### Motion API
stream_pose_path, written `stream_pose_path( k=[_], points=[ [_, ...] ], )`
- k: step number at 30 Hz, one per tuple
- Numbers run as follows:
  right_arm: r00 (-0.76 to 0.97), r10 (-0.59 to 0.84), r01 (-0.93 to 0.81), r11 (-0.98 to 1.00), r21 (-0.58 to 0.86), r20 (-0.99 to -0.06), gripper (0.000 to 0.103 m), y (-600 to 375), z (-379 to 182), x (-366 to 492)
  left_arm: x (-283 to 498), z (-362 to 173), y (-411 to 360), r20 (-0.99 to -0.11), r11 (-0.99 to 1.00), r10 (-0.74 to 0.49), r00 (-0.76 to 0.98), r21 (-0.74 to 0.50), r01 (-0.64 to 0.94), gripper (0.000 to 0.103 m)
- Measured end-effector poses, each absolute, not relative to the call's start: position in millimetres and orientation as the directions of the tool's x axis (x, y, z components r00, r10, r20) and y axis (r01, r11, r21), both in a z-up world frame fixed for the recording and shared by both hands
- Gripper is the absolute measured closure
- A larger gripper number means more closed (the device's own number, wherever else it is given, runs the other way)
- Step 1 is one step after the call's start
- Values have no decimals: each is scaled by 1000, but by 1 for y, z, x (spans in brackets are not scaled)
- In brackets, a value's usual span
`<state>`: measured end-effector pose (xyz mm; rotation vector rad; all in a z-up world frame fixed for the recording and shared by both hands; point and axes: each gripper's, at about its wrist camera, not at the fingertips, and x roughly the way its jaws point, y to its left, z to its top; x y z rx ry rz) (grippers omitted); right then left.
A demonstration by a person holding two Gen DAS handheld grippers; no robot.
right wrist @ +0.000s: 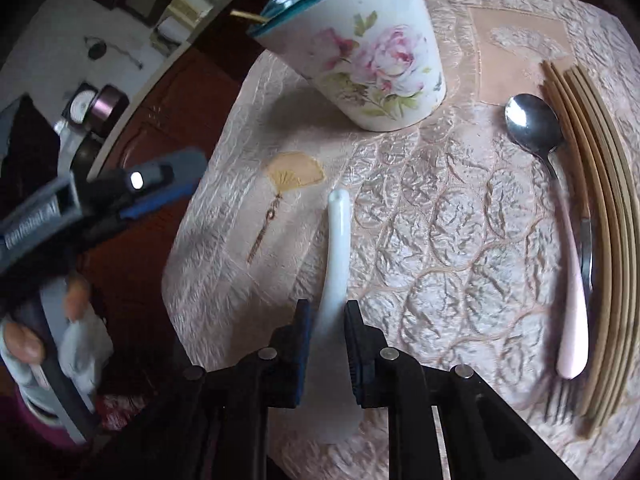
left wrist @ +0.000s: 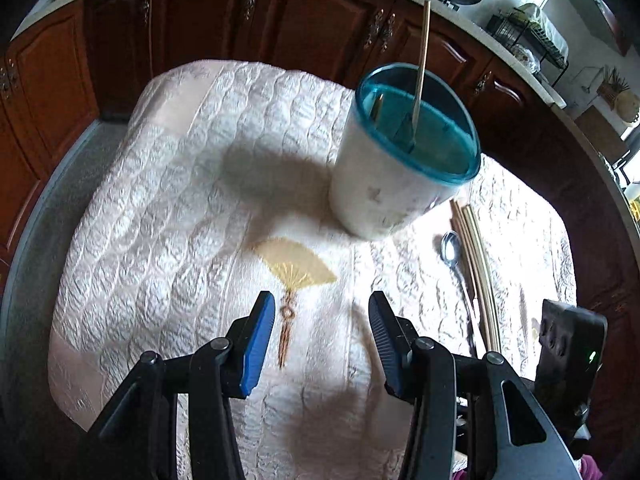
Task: Organize utensils
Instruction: 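Grasp the metal spoon with the right tool while the left tool approaches the white ceramic spoon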
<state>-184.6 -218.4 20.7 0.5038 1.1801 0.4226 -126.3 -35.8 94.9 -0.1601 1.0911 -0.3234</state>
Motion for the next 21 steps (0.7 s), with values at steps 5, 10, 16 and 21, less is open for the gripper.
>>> stream_pose_path(
  k=[5, 10, 16, 21],
  points=[
    [353, 545, -56, 823, 565, -760, 79, -246, 41, -185, -133, 86, -39, -850, 937, -345, 398, -289, 195, 54],
    [409, 458, -25, 870, 493, -789, 78, -293, 51, -178, -135, 75, -51, -855, 927, -367, 366, -305, 216, 54],
    [465, 372, -45, 916, 398, -804, 78, -330, 56, -148, -135, 67, -65, -856, 914, -391, 337, -320, 248, 54],
    [466, 352, -146, 935, 322, -812, 79, -332, 56, -112, -129, 63, -68, -855, 906, -408, 320, -334, 262, 54]
  ],
)
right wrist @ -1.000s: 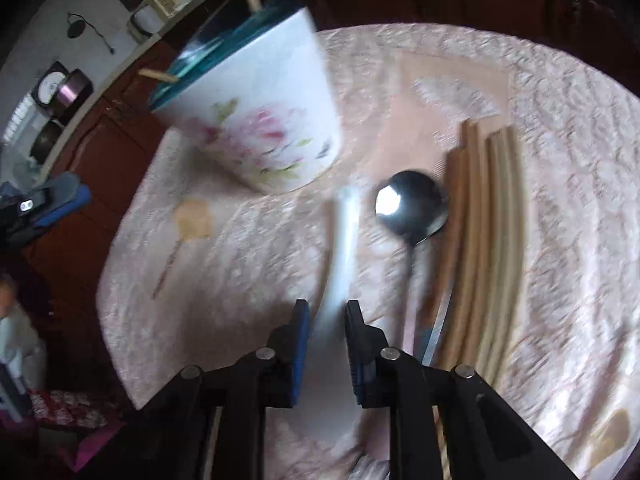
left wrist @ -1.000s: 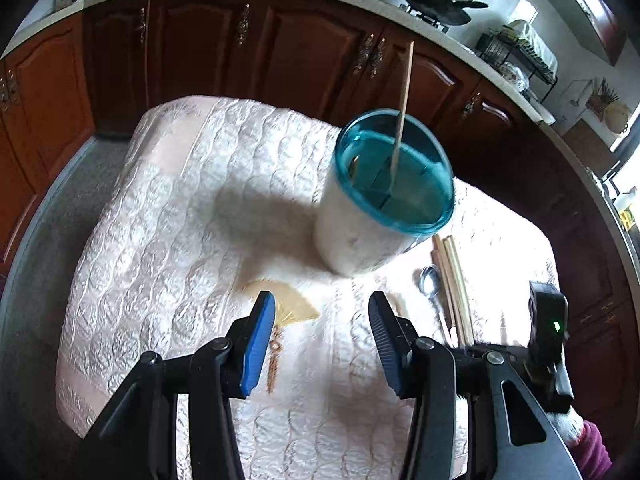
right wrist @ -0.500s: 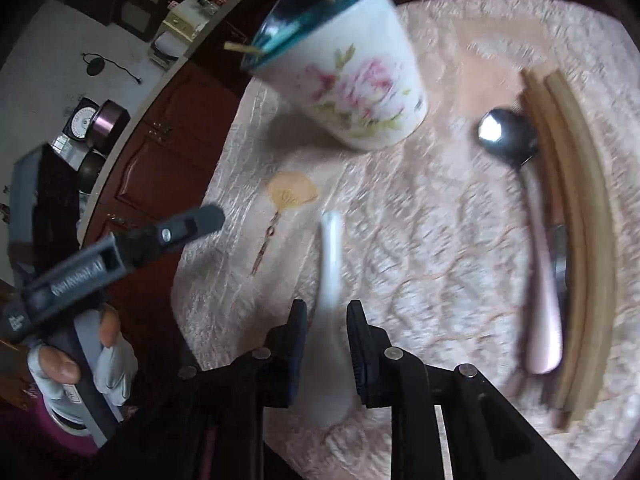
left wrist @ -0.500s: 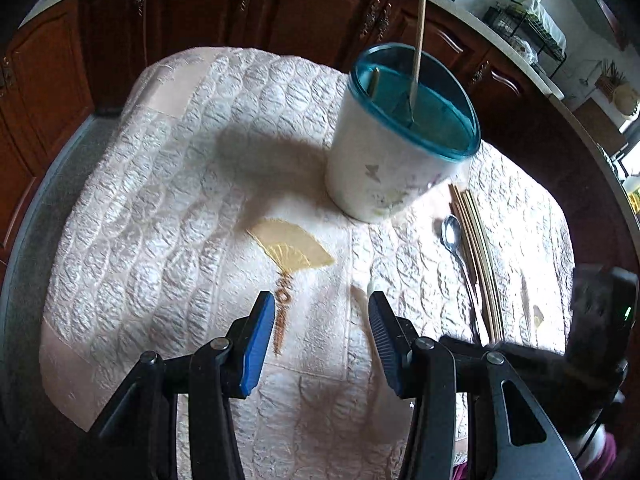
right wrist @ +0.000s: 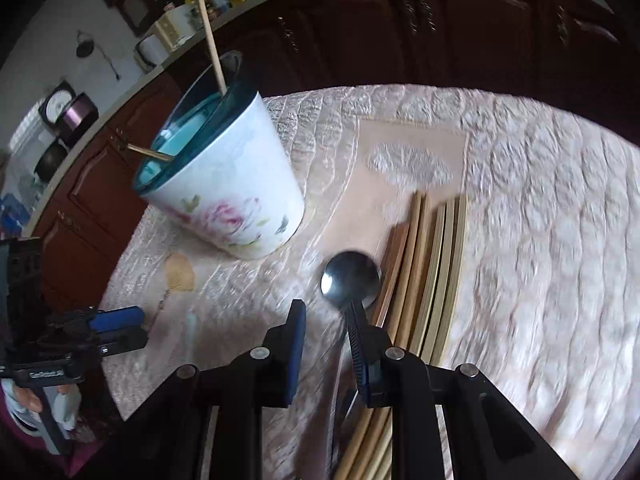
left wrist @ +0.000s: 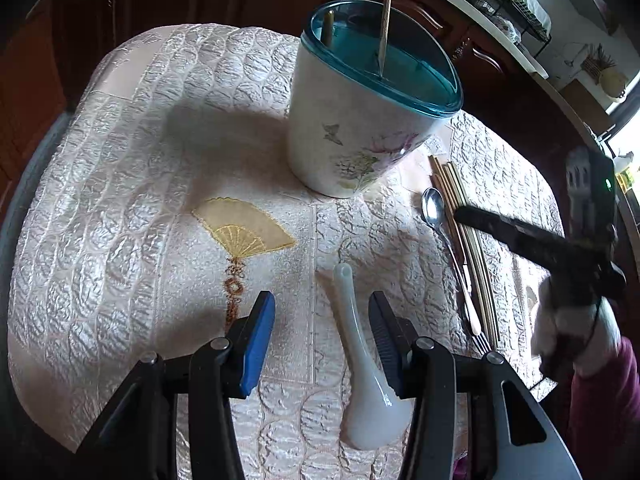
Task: Organize utensils
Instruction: 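Grasp the metal spoon with the right tool while the left tool approaches the white ceramic spoon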
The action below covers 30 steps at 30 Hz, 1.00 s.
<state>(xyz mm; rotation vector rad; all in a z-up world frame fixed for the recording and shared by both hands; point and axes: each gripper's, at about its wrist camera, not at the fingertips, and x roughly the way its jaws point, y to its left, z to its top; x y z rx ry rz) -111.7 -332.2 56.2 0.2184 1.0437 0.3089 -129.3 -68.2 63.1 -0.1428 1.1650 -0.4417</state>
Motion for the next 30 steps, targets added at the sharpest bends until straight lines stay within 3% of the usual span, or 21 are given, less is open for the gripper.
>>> stream_pose_path(
  k=[6, 9, 13, 14, 16, 17, 30],
  points=[
    [418, 340, -280, 930, 237, -843, 77, -327, 49, -78, -121, 54, -72, -866, 904, -408, 290, -339, 259, 54],
    [363, 353, -317, 917, 242, -863, 70, -327, 40, -65, -116, 49, -72, -870, 904, -411, 271, -351, 245, 54],
    [311, 389, -336, 898, 283, -867, 71, -331, 32, -67, -112, 46, -71, -870, 903, -414, 269, -355, 240, 54],
    [303, 404, -328, 894, 304, -863, 72, -333, 30, -69, -110, 46, -69, -870, 903, -415, 267, -358, 238, 54],
    [295, 441, -279, 888, 365, -847, 90, -340, 29, -74, -107, 44, -68, -869, 901, -420, 263, -363, 238, 54],
    [292, 461, -258, 882, 395, -838, 92, -342, 28, -78, -107, 43, -68, -869, 900, -420, 260, -364, 239, 54],
    [333, 658, 29, 708, 705, -675, 94, -354, 13, -141, -109, 33, -84, -866, 891, -433, 252, -369, 264, 54]
  ],
)
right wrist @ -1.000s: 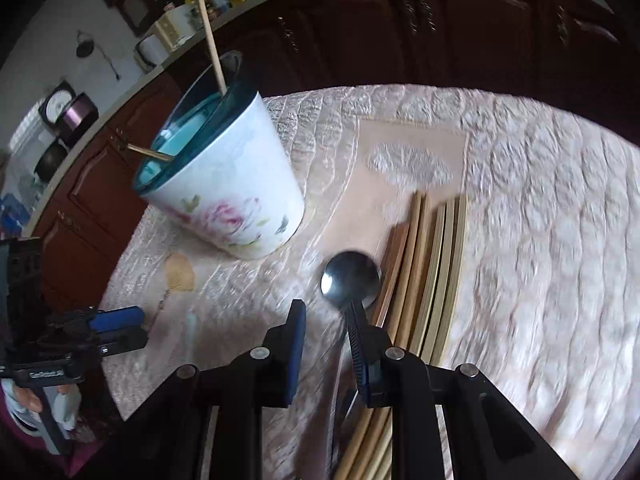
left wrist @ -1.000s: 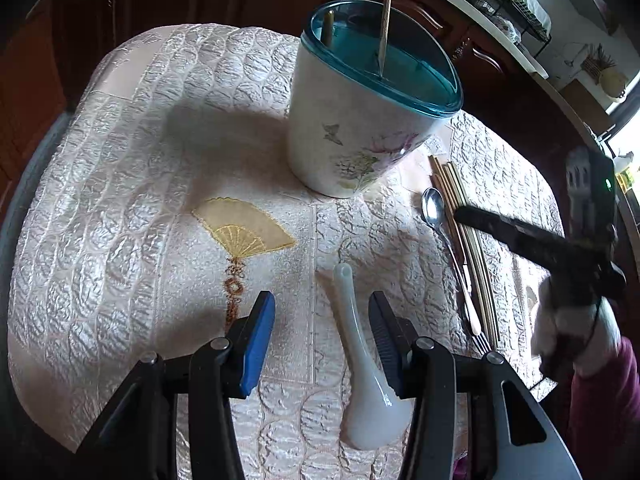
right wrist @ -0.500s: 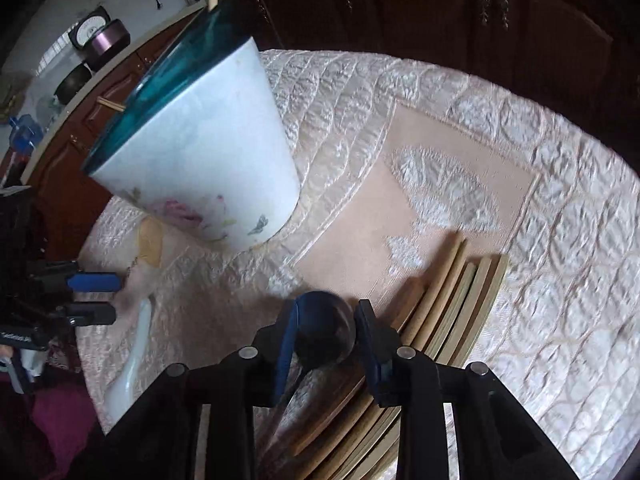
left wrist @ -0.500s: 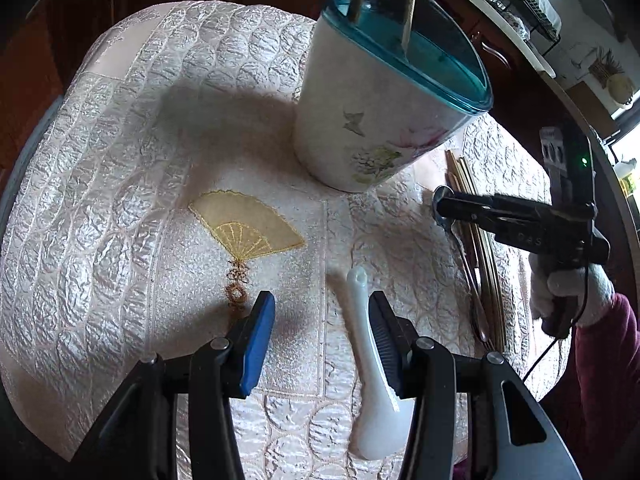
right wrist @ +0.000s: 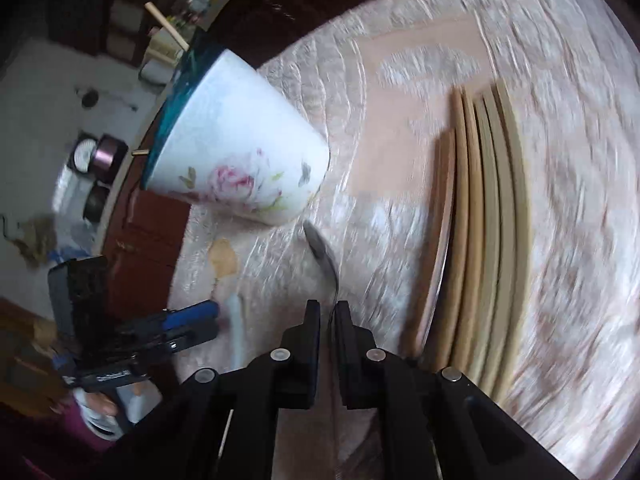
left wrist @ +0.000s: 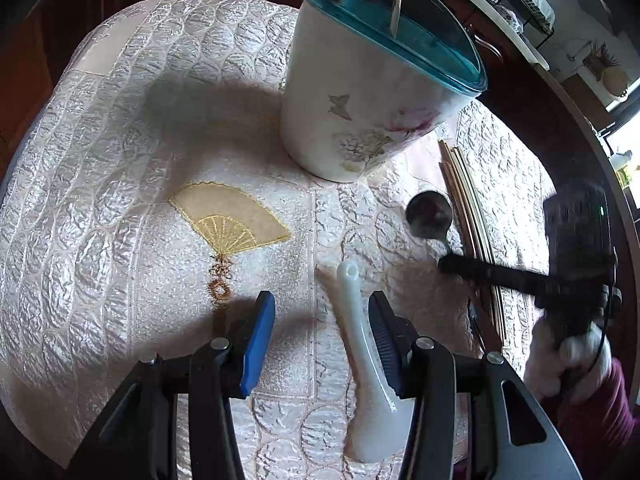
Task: Organize utensils
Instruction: 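Grasp the metal spoon with the right tool while the left tool approaches the white ceramic spoon, then grasp the white ceramic spoon with the left tool while the right tool lifts the metal spoon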
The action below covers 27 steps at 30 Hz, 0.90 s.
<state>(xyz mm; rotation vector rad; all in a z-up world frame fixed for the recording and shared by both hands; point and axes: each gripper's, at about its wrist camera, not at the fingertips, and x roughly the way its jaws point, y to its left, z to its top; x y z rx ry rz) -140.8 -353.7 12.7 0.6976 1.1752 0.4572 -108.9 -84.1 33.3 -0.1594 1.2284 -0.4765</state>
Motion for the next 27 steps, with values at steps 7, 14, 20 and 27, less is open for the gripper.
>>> stream_pose_path(
  k=[7, 14, 20, 27],
  points=[
    [342, 717, 95, 617, 781, -608, 92, -334, 7, -179, -110, 32, -85, -865, 890, -435, 251, -370, 267, 54],
    [340, 569, 23, 791, 611, -749, 81, -317, 34, -193, -112, 35, -78, -861, 887, -439, 257, -371, 274, 53],
    [370, 513, 11, 831, 556, -775, 81, -338, 48, -183, -109, 34, -88, -859, 879, -443, 255, -361, 310, 54],
    [371, 533, -34, 826, 562, -761, 81, -336, 36, -164, -103, 34, -100, -855, 867, -449, 258, -347, 358, 54]
  ],
)
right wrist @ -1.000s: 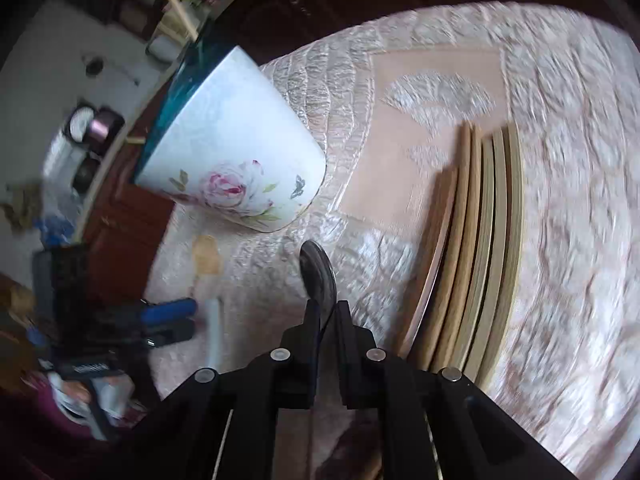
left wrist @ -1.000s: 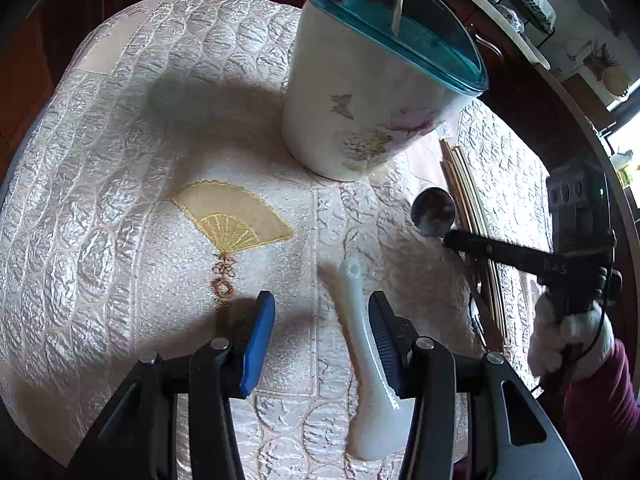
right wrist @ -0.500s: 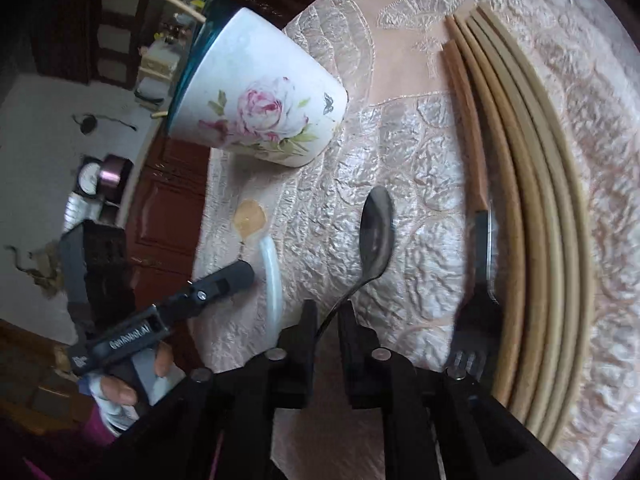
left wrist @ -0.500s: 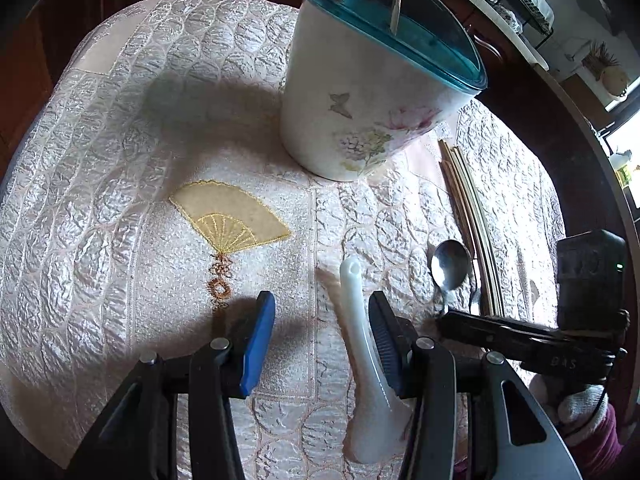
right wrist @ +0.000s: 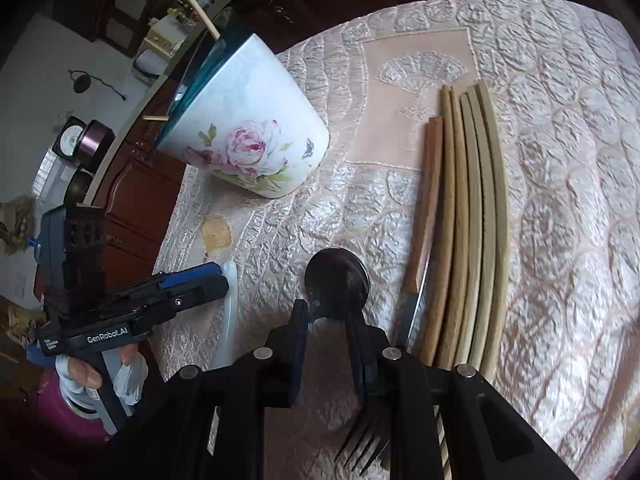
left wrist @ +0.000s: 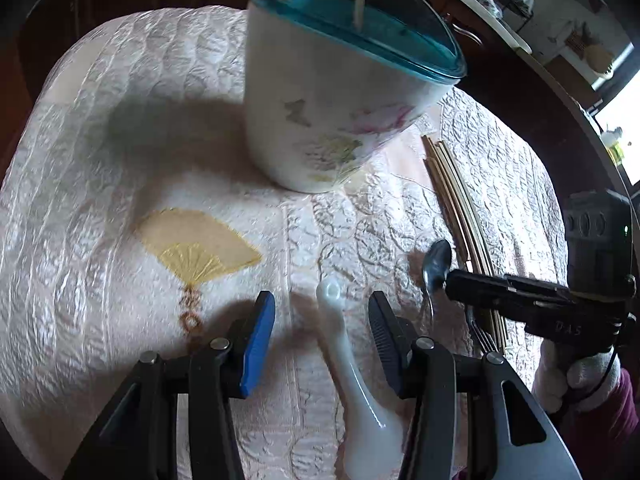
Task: Organize utensils
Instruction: 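Grasp the white ceramic spoon with the left tool while the right tool lifts the metal spoon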
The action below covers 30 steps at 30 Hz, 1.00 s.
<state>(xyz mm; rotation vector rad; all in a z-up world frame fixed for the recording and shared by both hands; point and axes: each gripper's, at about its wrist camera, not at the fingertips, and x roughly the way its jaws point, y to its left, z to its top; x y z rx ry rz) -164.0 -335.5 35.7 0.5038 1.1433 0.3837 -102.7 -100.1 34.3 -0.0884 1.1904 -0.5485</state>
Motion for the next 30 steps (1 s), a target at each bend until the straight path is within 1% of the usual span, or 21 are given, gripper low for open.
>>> stream_pose_path(
  k=[5, 7, 8, 14, 18, 20, 22, 23, 24, 26, 28, 30],
  points=[
    [382, 501, -39, 848, 528, -777, 78, -334, 35, -154, -97, 32, -102, -857, 858, -455, 240, -350, 375, 54],
    [389, 500, -45, 849, 526, -774, 73, -338, 34, -150, -96, 33, -101, -854, 851, -465, 231, -360, 383, 54],
    [391, 499, -50, 850, 524, -773, 73, -339, 34, -146, -96, 32, -102, -853, 846, -472, 223, -367, 387, 54],
    [363, 544, -148, 835, 530, -756, 72, -331, 28, -128, -89, 30, -101, -847, 830, -494, 199, -391, 397, 54],
    [365, 589, -161, 803, 574, -721, 72, -333, 23, -125, -89, 28, -105, -849, 817, -500, 172, -397, 418, 72],
    [367, 596, -170, 798, 579, -714, 74, -332, 23, -124, -92, 27, -106, -854, 815, -492, 171, -383, 434, 77],
    [361, 590, -188, 805, 563, -723, 82, -329, 23, -124, -91, 25, -106, -854, 817, -490, 173, -381, 433, 84],
    [350, 586, -196, 808, 555, -730, 88, -327, 23, -124, -90, 25, -105, -854, 818, -491, 174, -383, 429, 86],
    [342, 586, -202, 809, 552, -734, 91, -325, 22, -125, -88, 26, -106, -852, 818, -493, 173, -386, 427, 89],
    [337, 580, -205, 814, 543, -742, 95, -323, 22, -125, -88, 29, -105, -848, 812, -501, 171, -392, 433, 89],
    [343, 569, -207, 822, 531, -747, 97, -321, 25, -128, -91, 30, -107, -850, 811, -495, 178, -379, 445, 92],
    [354, 560, -208, 828, 520, -749, 97, -320, 29, -132, -96, 34, -107, -849, 813, -491, 194, -368, 451, 92]
  ],
)
